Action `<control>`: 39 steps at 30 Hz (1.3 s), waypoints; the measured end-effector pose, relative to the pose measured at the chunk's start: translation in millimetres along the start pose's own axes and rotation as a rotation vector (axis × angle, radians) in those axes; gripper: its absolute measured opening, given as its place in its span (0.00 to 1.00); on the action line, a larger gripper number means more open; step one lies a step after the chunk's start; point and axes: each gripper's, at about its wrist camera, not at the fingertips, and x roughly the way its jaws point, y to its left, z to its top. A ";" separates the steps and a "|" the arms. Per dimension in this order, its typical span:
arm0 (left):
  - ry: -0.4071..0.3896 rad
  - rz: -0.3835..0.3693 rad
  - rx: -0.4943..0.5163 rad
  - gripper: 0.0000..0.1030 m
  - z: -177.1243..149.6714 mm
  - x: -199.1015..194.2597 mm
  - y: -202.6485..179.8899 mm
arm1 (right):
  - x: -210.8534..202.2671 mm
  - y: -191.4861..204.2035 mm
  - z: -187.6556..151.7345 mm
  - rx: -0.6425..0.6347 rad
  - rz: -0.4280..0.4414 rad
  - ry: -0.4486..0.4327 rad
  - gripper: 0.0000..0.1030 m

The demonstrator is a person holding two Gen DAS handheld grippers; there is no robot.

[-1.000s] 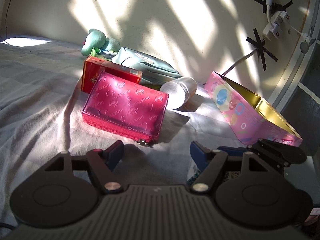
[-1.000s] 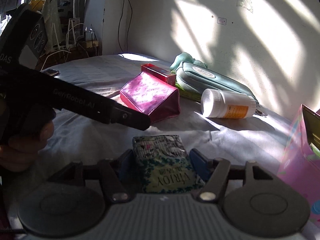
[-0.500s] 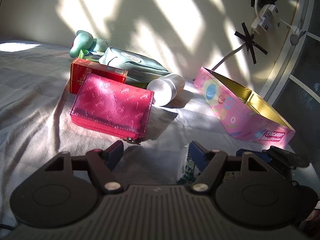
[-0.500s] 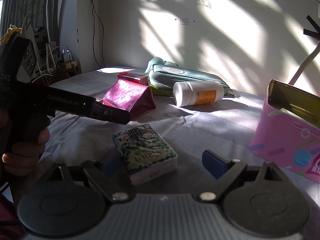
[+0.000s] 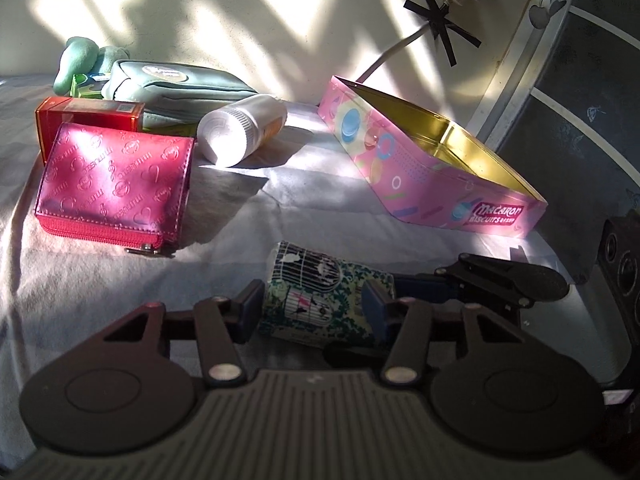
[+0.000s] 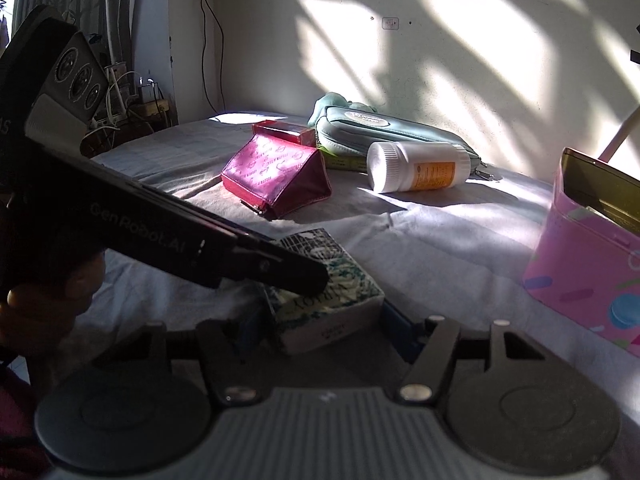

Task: Organize objects
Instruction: 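Grasp the green-patterned small box with the left gripper and lift, then lower the small box into the pink tin and open the left gripper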

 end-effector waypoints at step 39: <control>-0.202 0.072 0.240 0.69 97.3 74.1 -107.4 | -61.5 -158.2 13.2 0.258 -0.606 -0.277 0.73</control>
